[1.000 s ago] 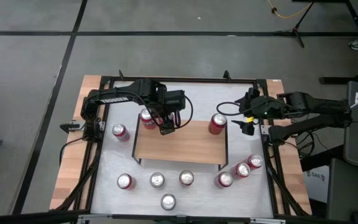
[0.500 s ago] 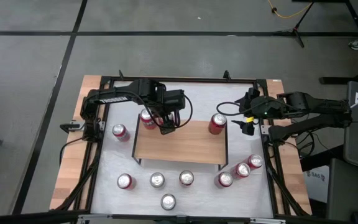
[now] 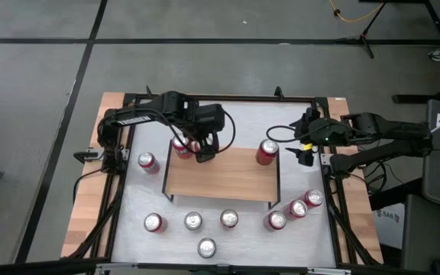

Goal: Place canned beverage on shelf
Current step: Put the red soda can on the shelf

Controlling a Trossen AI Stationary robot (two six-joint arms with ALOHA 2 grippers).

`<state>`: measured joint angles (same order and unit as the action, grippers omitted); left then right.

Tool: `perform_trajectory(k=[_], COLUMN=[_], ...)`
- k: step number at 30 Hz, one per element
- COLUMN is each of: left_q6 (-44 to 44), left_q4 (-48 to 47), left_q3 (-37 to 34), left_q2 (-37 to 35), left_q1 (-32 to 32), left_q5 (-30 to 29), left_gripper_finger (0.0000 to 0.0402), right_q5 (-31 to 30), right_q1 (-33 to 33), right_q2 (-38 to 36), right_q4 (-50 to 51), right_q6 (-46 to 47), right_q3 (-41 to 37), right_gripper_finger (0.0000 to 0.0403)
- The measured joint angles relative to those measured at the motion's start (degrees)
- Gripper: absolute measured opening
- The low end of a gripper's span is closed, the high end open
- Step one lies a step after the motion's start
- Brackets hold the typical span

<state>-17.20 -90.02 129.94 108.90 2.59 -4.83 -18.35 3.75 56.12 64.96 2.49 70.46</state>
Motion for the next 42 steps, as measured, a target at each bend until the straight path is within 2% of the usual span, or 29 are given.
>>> perform_trajectory(k=[6,11,20,25,30,34,42], left_q6=[1.8,4.2,5.9,6.0,2.8,-4.7,-19.1], left_q4=[0.2,0.0,0.0,0.1,0.0,0.0,0.0], left_q3=[5.1,4.7,4.6,3.7,-3.0,-12.2,-31.5], left_q2=[-0.1,-3.3,-12.5,-18.0,-25.5,-31.8,-44.0], left_q1=[0.0,0.0,0.0,-1.3,-4.0,-5.9,-6.9], left_q5=[0.0,-1.1,-5.6,-8.8,-12.2,-14.1,-14.1], left_gripper_finger=[0.0374,0.0374,0.0374,0.0374,0.0373,0.0373,0.0373], right_q5=[0.0,0.1,9.1,10.4,10.5,10.5,10.5], right_q1=[0.0,0.0,0.0,0.0,0.0,0.0,0.0], right_q2=[0.0,-0.2,-0.2,-0.2,-1.0,-2.1,-3.3], right_q4=[2.8,3.8,4.2,4.2,6.5,7.4,7.2], right_q6=[0.0,0.0,0.8,2.9,3.8,5.2,6.3], right_q3=[2.0,2.9,2.9,2.9,2.9,2.9,3.0], right_gripper_finger=[0.0388,0.0388,0.0388,0.0388,0.0388,0.0388,0.0388])
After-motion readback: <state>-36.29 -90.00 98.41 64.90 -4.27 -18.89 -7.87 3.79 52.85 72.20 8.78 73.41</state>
